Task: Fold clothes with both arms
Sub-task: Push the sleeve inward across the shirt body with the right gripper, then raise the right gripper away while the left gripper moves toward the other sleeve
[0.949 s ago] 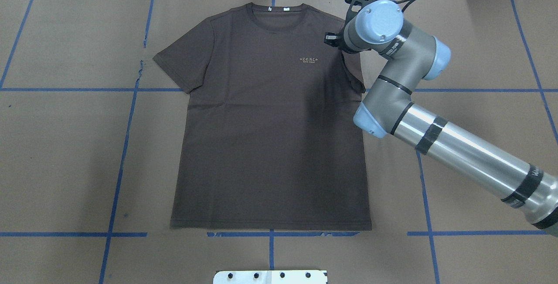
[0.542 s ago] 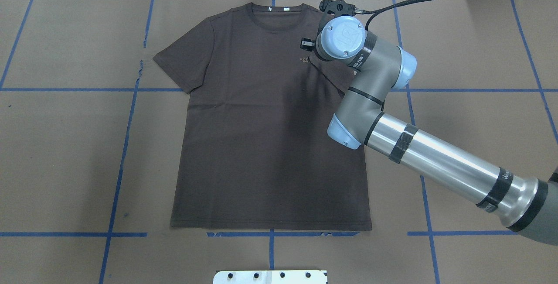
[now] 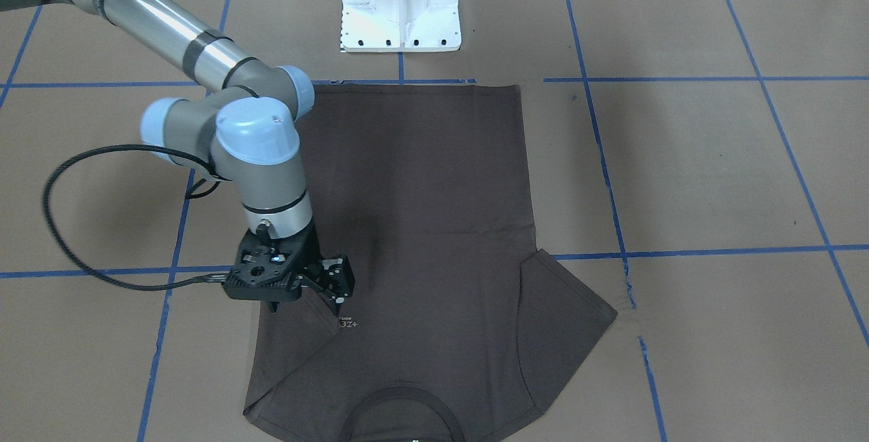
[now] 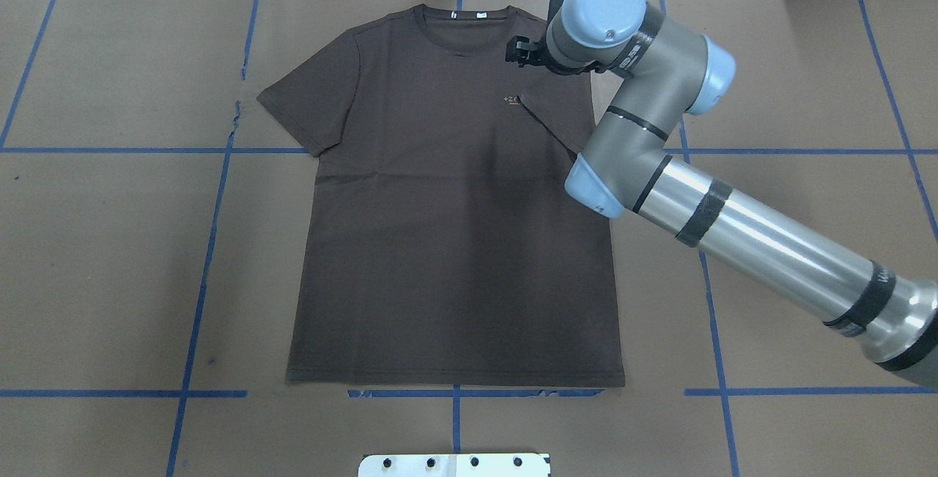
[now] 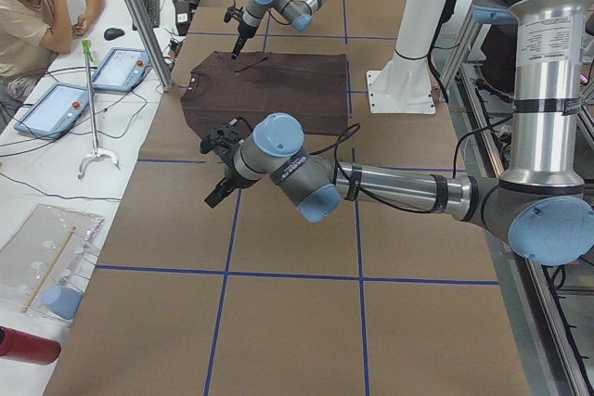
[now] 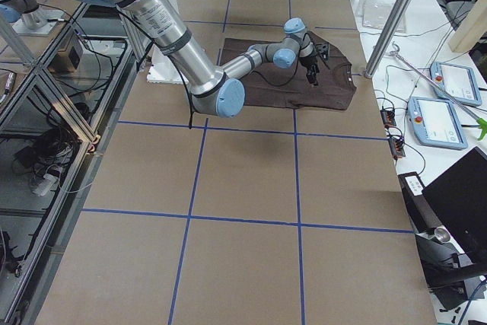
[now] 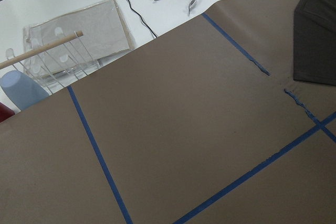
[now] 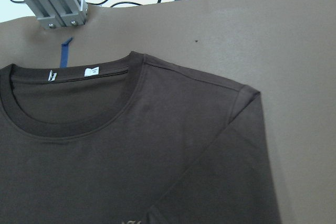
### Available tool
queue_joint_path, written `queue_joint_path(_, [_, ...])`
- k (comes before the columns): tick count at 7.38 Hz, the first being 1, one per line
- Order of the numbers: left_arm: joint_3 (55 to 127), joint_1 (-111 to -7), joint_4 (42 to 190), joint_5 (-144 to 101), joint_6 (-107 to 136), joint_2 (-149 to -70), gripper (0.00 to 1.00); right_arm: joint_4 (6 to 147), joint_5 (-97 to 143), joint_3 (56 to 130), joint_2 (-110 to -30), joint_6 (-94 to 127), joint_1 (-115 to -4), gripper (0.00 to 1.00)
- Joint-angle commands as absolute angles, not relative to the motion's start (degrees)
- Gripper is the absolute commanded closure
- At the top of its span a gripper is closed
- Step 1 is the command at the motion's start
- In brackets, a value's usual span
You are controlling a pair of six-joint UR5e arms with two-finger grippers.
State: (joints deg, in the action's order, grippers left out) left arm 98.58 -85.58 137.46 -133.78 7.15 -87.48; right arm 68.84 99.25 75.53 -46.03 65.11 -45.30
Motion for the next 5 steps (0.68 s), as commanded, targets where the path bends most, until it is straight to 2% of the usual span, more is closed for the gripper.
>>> queue_joint_path(1, [92.59,-80.44,140.27,-133.33,16.1,-93.03,0.0,70.66,111.3,85.47,-55.84,52.19,-54.35,0.0])
queue_joint_path(3, [90.62,-74.39,140.45,-126.27,28.16,-98.68,0.03,70.49,121.59,91.12,-66.22,38.12,-63.76,0.0])
queue_joint_path(5, [87.29,-63.69,140.1,-118.61,45.98,-105.7,0.19,69.87,126.02,92.98,-74.23,25.9,-70.63,0.0])
